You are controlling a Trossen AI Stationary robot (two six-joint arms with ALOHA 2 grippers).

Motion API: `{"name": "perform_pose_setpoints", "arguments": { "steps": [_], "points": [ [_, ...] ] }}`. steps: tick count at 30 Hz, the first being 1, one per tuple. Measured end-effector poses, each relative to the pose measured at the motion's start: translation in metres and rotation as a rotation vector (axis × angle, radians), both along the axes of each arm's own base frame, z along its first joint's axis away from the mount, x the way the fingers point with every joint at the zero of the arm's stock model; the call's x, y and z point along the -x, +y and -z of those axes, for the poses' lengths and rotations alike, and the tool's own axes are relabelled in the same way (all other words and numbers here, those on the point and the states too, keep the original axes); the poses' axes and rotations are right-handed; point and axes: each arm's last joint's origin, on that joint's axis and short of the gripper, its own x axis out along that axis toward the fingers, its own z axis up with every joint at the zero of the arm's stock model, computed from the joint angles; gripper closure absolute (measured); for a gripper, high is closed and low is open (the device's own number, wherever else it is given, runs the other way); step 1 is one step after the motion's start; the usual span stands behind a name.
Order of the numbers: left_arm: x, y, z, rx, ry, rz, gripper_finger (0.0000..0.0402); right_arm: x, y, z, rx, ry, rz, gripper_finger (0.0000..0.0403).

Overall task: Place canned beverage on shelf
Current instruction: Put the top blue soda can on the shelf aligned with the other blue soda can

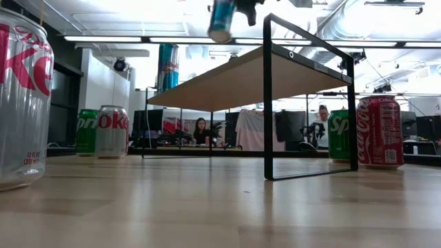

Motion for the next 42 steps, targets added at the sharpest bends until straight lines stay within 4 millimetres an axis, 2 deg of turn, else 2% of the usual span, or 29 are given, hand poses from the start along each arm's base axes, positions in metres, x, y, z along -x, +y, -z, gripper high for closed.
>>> {"name": "perform_pose_setpoints", "arguments": {
  "steps": [4,11,18,25,34,42],
  "points": [
    [0.009,-0.010,-0.006,-0.009,-0.041,-0.013,0.0229,-0.016,-0.014,0.020,0.041,0.049,0.123,0.0177],
    [0.010,-0.020,-0.009,-0.019,-0.070,-0.021,0.0229,-0.046,-0.033,0.056,0.103,0.088,0.302,0.0177],
    [0.009,-0.022,-0.010,-0.019,-0.078,-0.045,0.0229,-0.062,-0.039,0.082,0.099,0.134,0.334,0.0177],
    [0.009,-0.021,-0.010,-0.018,-0.077,-0.053,0.0229,-0.069,-0.038,0.091,0.107,0.145,0.345,0.0177],
    [0.009,-0.021,-0.010,-0.018,-0.077,-0.052,0.0229,-0.069,-0.037,0.092,0.107,0.148,0.341,0.0175],
    [0.009,-0.021,-0.010,-0.018,-0.076,-0.052,0.0229,-0.070,-0.036,0.092,0.103,0.146,0.330,0.0127]
  ]
}}
